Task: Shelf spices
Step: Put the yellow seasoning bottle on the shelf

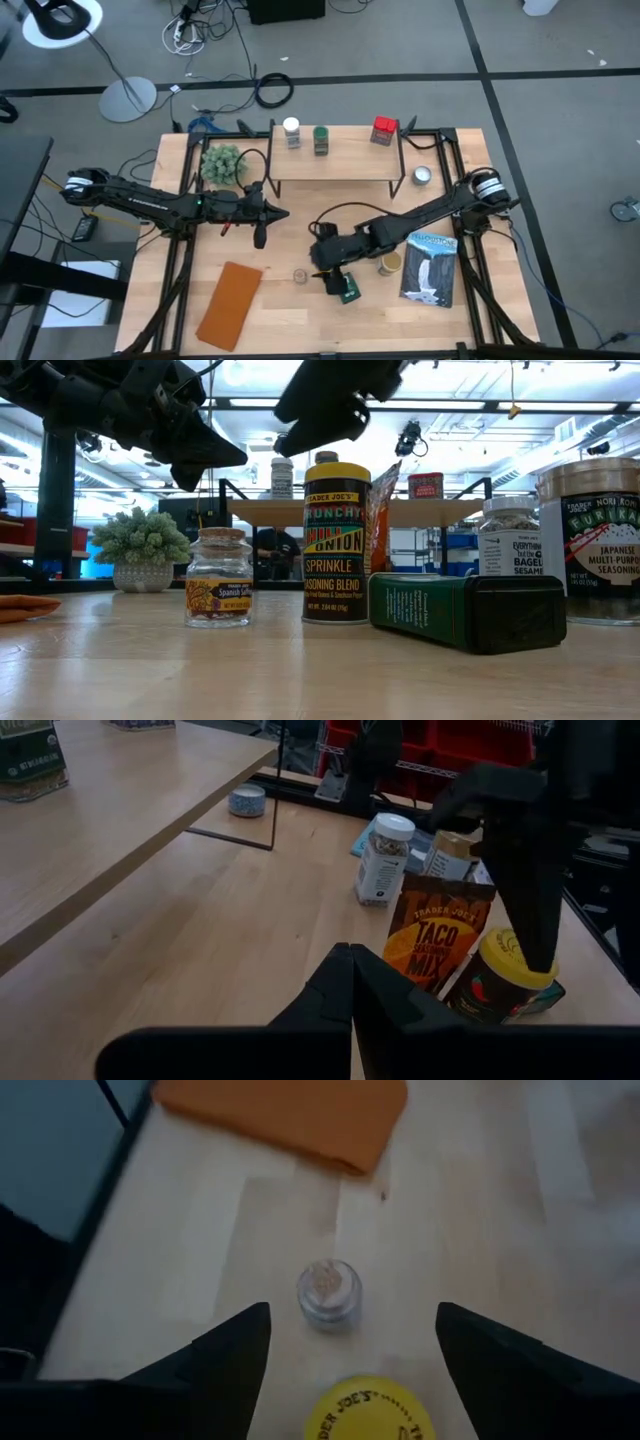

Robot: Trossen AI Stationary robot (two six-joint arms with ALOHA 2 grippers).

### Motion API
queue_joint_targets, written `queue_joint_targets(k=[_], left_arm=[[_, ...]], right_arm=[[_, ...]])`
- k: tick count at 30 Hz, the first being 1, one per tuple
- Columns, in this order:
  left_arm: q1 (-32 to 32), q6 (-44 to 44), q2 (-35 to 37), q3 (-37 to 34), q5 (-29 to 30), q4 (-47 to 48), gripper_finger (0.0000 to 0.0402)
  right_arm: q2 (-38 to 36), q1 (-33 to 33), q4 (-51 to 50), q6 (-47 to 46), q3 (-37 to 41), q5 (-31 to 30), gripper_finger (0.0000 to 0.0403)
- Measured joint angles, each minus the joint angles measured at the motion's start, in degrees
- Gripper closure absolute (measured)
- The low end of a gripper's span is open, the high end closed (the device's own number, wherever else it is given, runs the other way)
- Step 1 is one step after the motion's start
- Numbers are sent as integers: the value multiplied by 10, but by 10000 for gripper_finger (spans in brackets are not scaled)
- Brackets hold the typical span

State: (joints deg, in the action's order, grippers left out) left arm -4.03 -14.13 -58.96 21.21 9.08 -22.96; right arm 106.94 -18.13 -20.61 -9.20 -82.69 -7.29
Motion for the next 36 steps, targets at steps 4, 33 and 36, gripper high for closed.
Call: queue_joint_targets(k=[4, 33, 36], left_arm=[[0, 0, 0, 0, 0, 1, 396], [0, -1, 0, 0, -1, 1, 396], [0, -1, 0, 0, -1, 2, 396]], right_arm=[[47, 0, -133, 2, -91, -7, 119], [117, 13, -341, -71, -205, 27, 183], [109, 20, -355, -43, -224, 26, 183]])
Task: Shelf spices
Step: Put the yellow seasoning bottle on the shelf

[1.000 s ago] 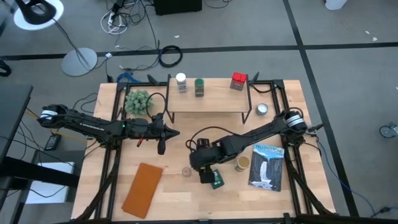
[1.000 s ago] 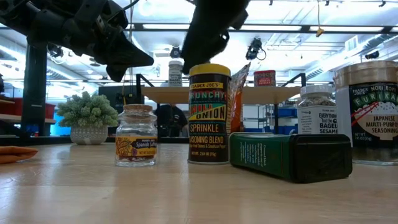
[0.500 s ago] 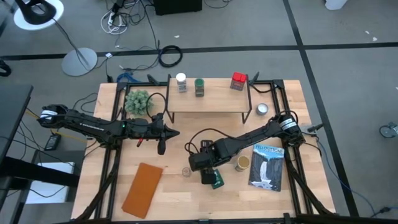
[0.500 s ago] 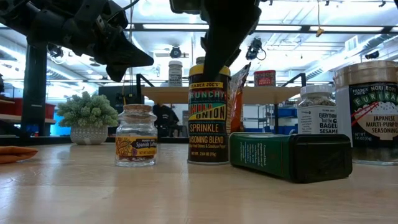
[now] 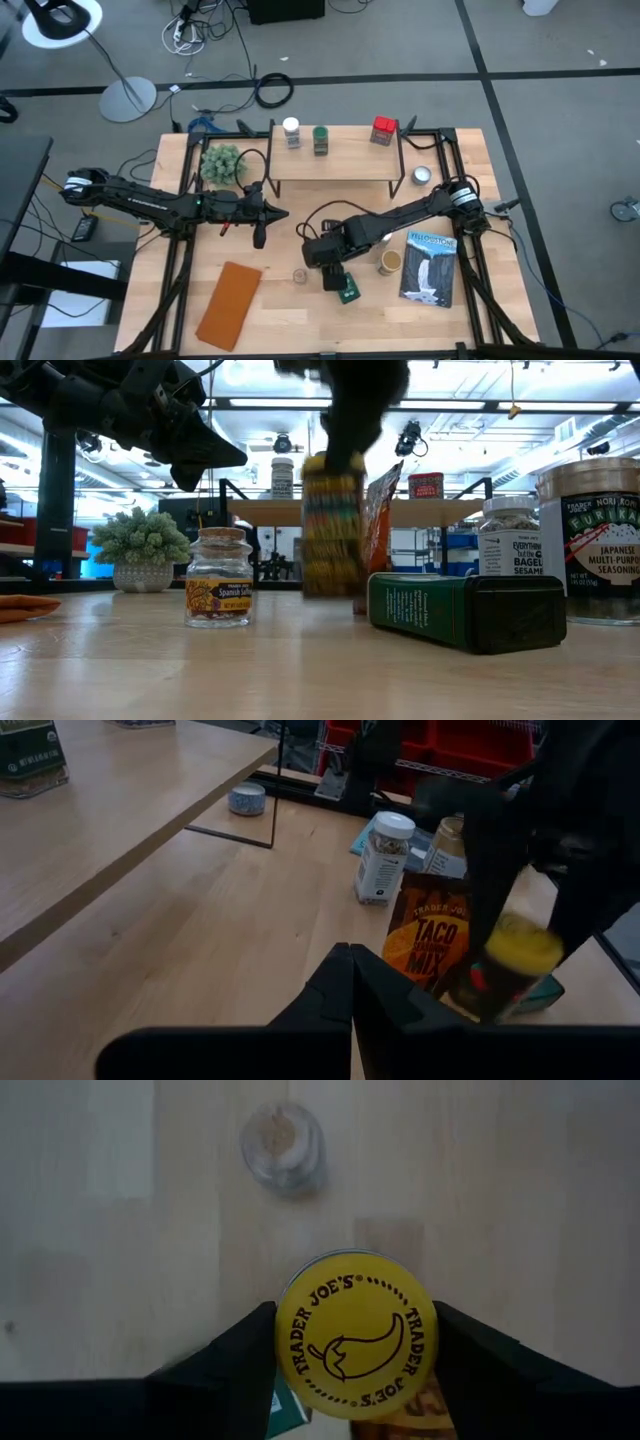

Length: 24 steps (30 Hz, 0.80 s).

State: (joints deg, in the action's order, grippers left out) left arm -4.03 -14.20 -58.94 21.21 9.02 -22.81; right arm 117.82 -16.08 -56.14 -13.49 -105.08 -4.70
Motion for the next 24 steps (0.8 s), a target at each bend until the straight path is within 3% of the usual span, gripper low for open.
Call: queue_joint_targets(k=[6, 13, 18, 24], left_arm=[[0, 0, 0, 0, 0, 0, 396], [0, 0, 0, 0, 0, 0, 396], [0, 0, 0, 0, 0, 0, 396], [0, 0, 0, 0, 0, 0, 396]], right_arm=[[-23, 40, -101, 49, -93, -42, 183], [-24, 133, -209, 133, -235, -66, 183], [-24, 213, -240, 202, -301, -56, 183], [-27, 302, -264, 261, -297, 1, 183]])
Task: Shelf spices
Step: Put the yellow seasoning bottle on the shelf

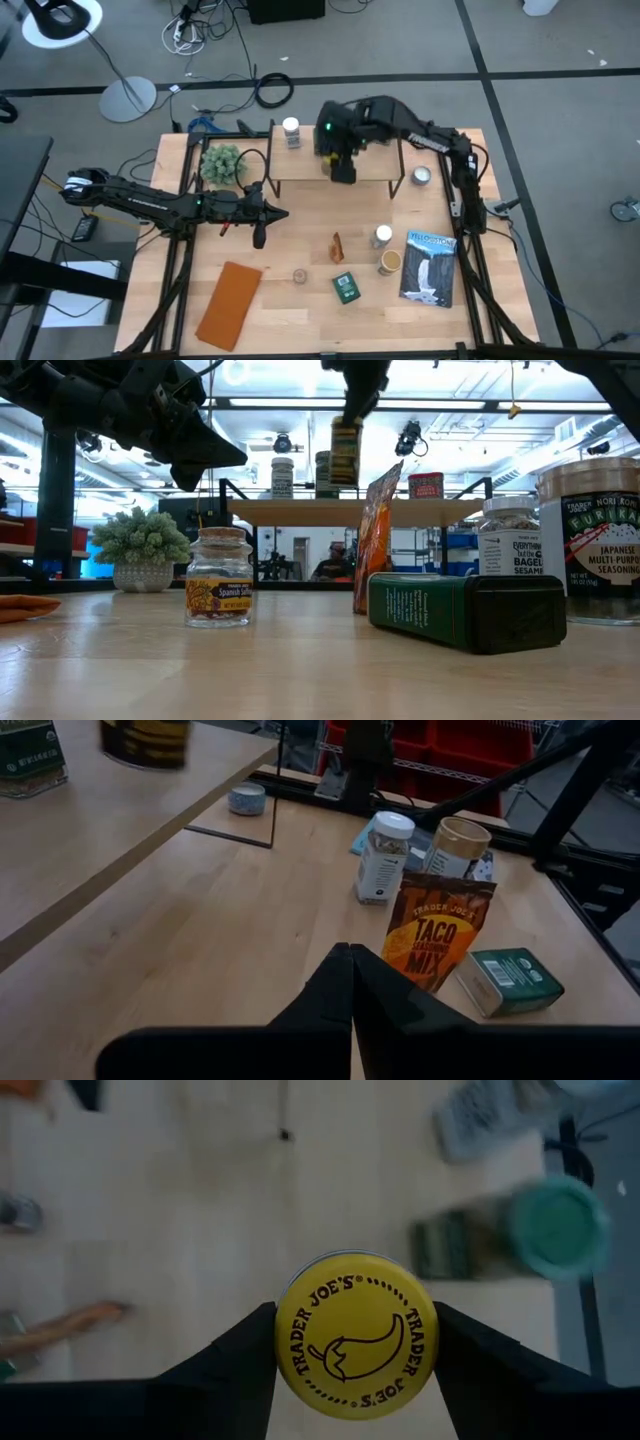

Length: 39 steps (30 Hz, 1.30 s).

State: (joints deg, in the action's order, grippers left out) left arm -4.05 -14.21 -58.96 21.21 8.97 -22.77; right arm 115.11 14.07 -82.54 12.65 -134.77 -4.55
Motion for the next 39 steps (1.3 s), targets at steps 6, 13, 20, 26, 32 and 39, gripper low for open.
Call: queue_joint_targets(k=[6, 13, 20, 26, 32, 39], left_arm=[[0, 0, 0, 0, 0, 0, 396], [0, 0, 0, 0, 4, -1, 396], [0, 0, 0, 0, 6, -1, 396], [0, 0, 0, 0, 6, -1, 396], [0, 0, 0, 0, 6, 0, 396], [0, 0, 0, 0, 7, 0, 396]], right_arm=[[0, 44, 6, 29, 3, 45, 173], [3, 50, 15, 53, 26, 60, 169], [0, 54, 27, 53, 50, 71, 154], [1, 54, 40, 53, 60, 67, 140], [1, 52, 44, 53, 60, 43, 121], [1, 52, 42, 54, 40, 41, 97]])
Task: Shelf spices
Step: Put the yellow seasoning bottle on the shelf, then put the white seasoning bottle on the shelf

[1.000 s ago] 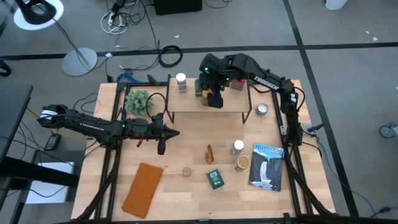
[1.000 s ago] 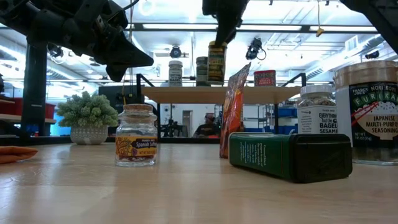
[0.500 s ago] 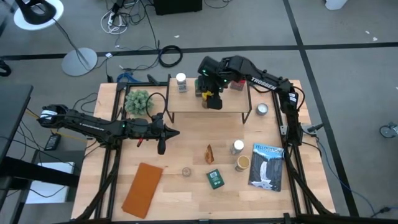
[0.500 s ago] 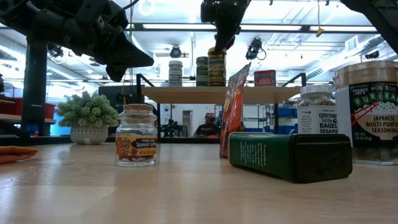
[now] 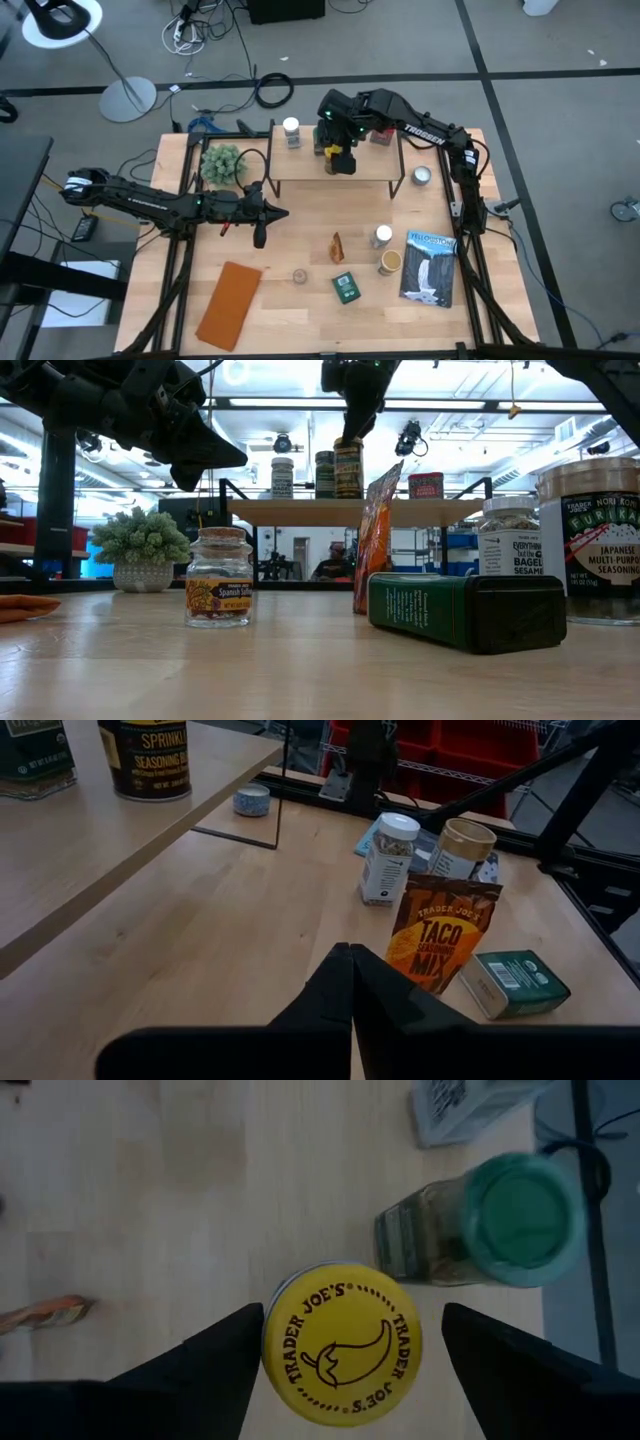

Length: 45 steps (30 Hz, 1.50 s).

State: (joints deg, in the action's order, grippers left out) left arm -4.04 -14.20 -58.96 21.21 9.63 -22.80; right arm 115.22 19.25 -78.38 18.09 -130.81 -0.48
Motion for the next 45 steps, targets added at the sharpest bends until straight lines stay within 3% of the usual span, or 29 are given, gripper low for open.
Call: queue_joint_targets(k=[11, 17, 21, 24, 28, 30, 39, 45], left_arm=[[0, 0, 0, 0, 0, 0, 396], [0, 0, 0, 0, 0, 0, 396], [0, 0, 0, 0, 0, 0, 396], [0, 0, 0, 0, 0, 0, 396], [0, 0, 0, 0, 0, 0, 396], [0, 0, 0, 0, 0, 0, 396], [0, 0, 0, 0, 0, -1, 396], [0, 0, 0, 0, 0, -1, 396]], right_arm=[[-23, -1, -34, -21, -39, -14, 97], [-57, -2, -103, -113, -39, -21, 117], [-90, -26, -114, -161, -22, -12, 155], [-118, -58, -115, -162, 16, -15, 220], [-168, -107, -111, -195, 106, -46, 347], [-200, -134, -96, -213, 174, -54, 387], [-380, -227, 38, -393, 543, -56, 398], [-456, -265, 72, -452, 710, -28, 400]])
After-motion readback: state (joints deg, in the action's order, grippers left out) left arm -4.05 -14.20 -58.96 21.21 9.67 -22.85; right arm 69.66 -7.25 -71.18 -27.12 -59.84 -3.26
